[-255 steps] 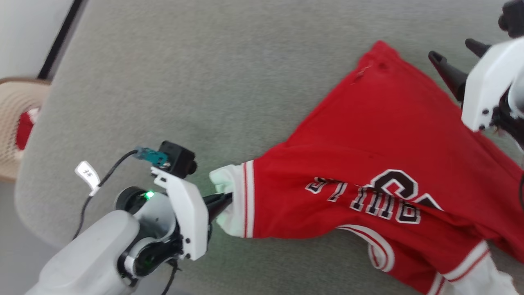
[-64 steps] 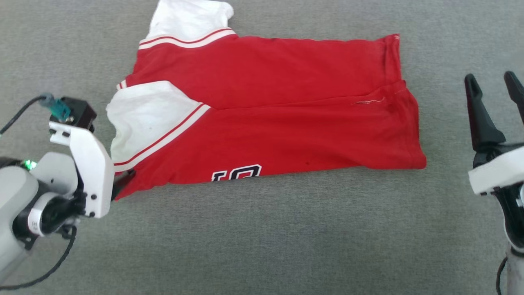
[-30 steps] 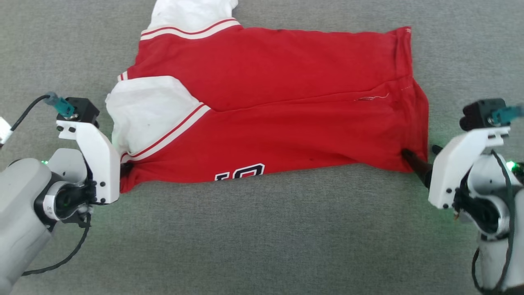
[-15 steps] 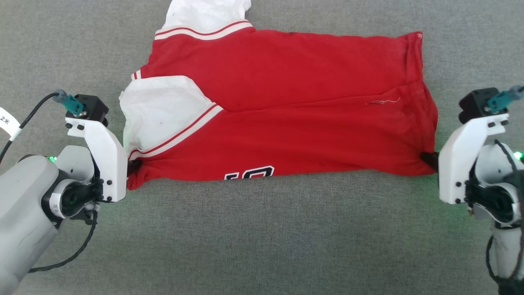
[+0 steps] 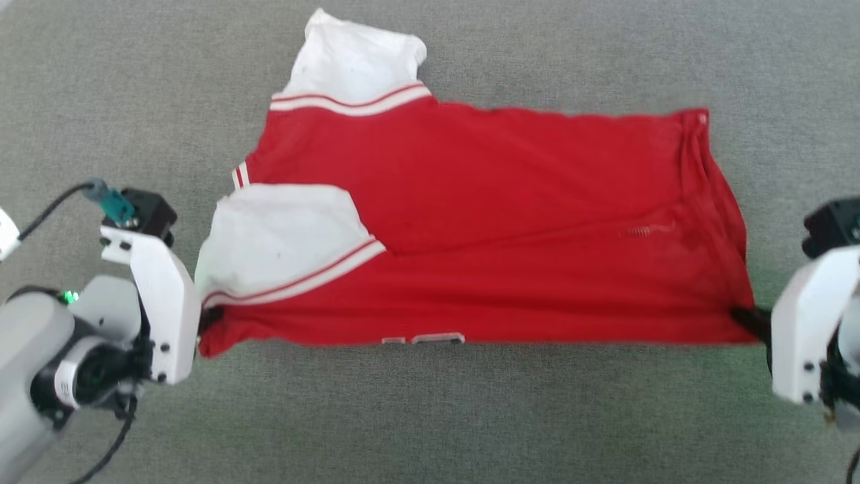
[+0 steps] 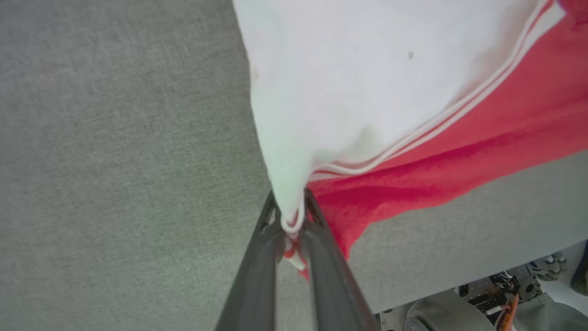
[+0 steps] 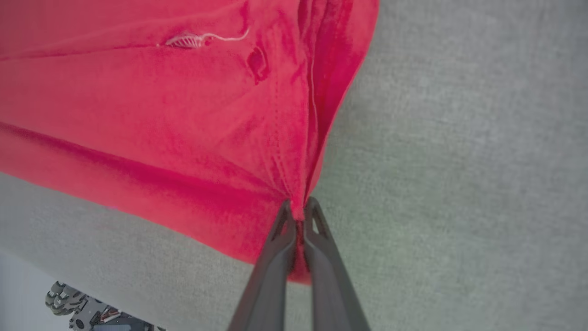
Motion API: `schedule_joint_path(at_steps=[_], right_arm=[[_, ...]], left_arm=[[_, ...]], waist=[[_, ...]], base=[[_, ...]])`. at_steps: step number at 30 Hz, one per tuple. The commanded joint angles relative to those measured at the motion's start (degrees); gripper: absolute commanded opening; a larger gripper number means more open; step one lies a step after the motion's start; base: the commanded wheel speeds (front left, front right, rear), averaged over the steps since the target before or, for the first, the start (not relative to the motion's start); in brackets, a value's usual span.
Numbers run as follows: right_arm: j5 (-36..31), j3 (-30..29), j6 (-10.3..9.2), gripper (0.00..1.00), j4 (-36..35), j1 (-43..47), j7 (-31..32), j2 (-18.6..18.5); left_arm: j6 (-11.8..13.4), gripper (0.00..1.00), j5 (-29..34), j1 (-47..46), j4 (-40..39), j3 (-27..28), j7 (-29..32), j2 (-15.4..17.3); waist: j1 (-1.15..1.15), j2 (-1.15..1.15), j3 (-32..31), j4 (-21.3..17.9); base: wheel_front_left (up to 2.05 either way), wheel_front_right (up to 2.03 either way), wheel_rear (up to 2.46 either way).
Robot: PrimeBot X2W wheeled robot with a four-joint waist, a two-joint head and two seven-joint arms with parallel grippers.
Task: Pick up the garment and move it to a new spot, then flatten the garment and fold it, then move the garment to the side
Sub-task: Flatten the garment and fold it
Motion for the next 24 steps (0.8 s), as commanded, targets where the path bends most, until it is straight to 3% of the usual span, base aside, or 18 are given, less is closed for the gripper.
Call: schedule_joint_path(at_steps=[1, 9, 11, 12, 13, 14, 15, 16, 24], right_arm=[[-0.2, -1.3, -0.12, 0.00, -2.3, 2.9, 1.8, 0.8], [-0.9, -2.0, -0.12, 0.00, -3.8, 8.7, 2.2, 4.7], [-1.9, -1.9, -0.12, 0.00, -2.2, 9.2, 1.7, 5.1], [-2.3, -1.6, -0.11, 0.00, -1.4, 9.3, 1.3, 5.5], [-2.8, -1.4, -0.11, 0.10, -0.7, 9.2, 0.7, 5.5], [-3.2, -1.0, -0.12, 0.43, -0.1, 8.9, -0.2, 5.3], [-3.5, -0.7, -0.12, 0.86, 0.4, 8.5, -1.2, 5.1], [-3.6, -0.6, -0.12, 1.00, 1.0, 8.3, -2.1, 5.2], [-2.0, -0.9, -0.09, 1.00, -1.3, 5.5, -10.2, 5.2]], left_arm=[[1.6, 0.00, -0.7, 1.9, -2.4, -0.3, 0.2, 1.5], [3.8, 0.01, -0.8, 5.9, -4.0, -1.9, -0.8, 0.8], [3.7, 0.34, -0.9, 6.4, -2.5, -2.5, -0.3, -0.1], [3.6, 0.62, -0.9, 6.4, -1.7, -2.8, -0.2, -0.5], [3.6, 1.00, -0.5, 6.2, -0.7, -3.0, -0.1, -0.8], [3.5, 1.00, -0.5, 5.9, 0.2, -3.0, 0.0, -0.9], [3.3, 1.00, -0.6, 5.5, 0.7, -2.9, 0.3, -0.9], [3.2, 1.00, -0.6, 5.0, 1.2, -2.5, 0.1, -0.7], [2.6, 1.00, 0.4, 0.0, -0.4, 0.9, 0.5, 3.4]], waist=[[0.00, 0.00, 0.0, -0.1], [0.00, 0.00, 0.3, -0.4], [0.00, 0.00, 0.4, -0.6], [0.00, 0.00, 0.4, -0.6], [0.00, 0.00, 0.4, -0.7], [0.00, 0.00, 0.4, -0.8], [0.00, 0.00, 0.4, -0.9], [0.00, 0.00, 0.4, -1.0], [0.00, 0.00, -0.5, -2.9]], base=[[0.00, 0.00, 0.00], [0.00, 0.00, 0.00], [0.00, 0.00, 0.00], [0.00, 0.00, 0.00], [0.00, 0.00, 0.00], [0.00, 0.00, 0.00], [0.00, 0.00, 0.00], [0.00, 0.00, 0.00], [0.00, 0.00, 0.00]])
